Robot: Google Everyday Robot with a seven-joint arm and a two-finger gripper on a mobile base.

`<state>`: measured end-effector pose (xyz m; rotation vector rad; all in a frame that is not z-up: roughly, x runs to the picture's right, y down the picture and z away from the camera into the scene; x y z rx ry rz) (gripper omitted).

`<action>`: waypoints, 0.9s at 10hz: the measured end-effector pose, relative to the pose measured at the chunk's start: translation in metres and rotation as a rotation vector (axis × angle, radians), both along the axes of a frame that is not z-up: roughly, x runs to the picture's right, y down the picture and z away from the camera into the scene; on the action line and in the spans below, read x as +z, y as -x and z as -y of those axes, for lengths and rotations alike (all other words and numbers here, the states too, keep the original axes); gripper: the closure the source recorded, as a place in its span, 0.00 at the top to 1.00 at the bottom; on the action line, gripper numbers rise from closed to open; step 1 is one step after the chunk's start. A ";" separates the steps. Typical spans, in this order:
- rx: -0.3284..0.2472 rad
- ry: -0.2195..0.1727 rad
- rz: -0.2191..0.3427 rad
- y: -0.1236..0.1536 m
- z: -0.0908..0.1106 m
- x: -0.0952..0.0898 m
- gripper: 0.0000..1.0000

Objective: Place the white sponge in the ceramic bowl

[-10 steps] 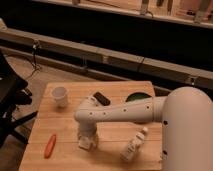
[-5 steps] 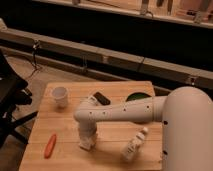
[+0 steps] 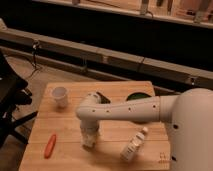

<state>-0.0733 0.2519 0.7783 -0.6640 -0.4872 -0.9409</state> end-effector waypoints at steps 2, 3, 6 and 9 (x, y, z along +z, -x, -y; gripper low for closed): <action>-0.002 -0.010 0.008 -0.006 0.006 -0.002 0.14; 0.004 -0.016 0.012 -0.010 0.012 -0.002 0.14; 0.018 -0.031 0.016 -0.028 0.027 -0.006 0.14; 0.025 -0.043 0.030 -0.031 0.036 -0.010 0.14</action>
